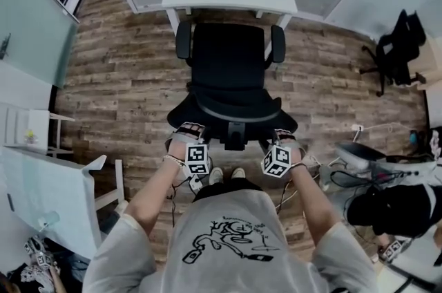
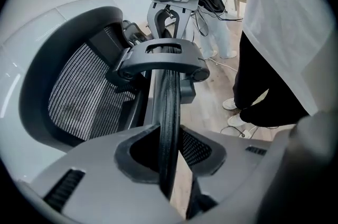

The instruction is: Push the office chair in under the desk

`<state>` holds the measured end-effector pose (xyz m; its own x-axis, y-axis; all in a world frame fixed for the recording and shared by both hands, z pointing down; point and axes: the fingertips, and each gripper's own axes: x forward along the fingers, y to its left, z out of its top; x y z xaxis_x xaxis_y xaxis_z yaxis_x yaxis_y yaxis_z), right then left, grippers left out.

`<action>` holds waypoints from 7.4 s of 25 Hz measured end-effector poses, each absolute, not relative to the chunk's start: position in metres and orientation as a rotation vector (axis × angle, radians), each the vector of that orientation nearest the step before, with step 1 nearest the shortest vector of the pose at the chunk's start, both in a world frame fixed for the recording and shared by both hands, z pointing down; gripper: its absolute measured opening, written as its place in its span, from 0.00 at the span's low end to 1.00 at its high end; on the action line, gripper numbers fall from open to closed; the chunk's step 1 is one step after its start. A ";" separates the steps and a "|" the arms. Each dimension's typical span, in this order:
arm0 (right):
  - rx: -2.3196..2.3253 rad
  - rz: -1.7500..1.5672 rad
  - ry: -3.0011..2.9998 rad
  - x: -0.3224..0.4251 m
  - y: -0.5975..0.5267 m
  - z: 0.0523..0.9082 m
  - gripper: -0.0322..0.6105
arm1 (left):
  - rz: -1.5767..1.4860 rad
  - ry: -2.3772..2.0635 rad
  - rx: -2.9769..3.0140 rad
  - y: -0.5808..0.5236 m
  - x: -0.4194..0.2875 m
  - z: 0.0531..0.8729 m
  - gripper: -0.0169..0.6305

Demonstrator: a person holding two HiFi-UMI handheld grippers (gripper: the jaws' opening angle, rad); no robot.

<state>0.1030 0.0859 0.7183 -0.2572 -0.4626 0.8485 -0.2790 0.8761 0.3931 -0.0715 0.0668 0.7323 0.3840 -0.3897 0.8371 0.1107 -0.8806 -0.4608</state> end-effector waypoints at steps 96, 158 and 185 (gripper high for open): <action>0.478 -0.131 -1.903 0.129 -0.207 0.702 0.29 | -1.496 0.230 -2.292 -0.216 -0.044 0.718 0.19; 0.476 0.087 -2.020 0.093 -0.311 0.674 0.34 | -1.661 0.236 -2.325 -0.310 -0.068 0.685 0.28; 1.083 0.427 -2.739 0.049 -0.357 0.395 0.15 | -0.187 1.220 -3.199 -0.357 -0.020 0.399 0.03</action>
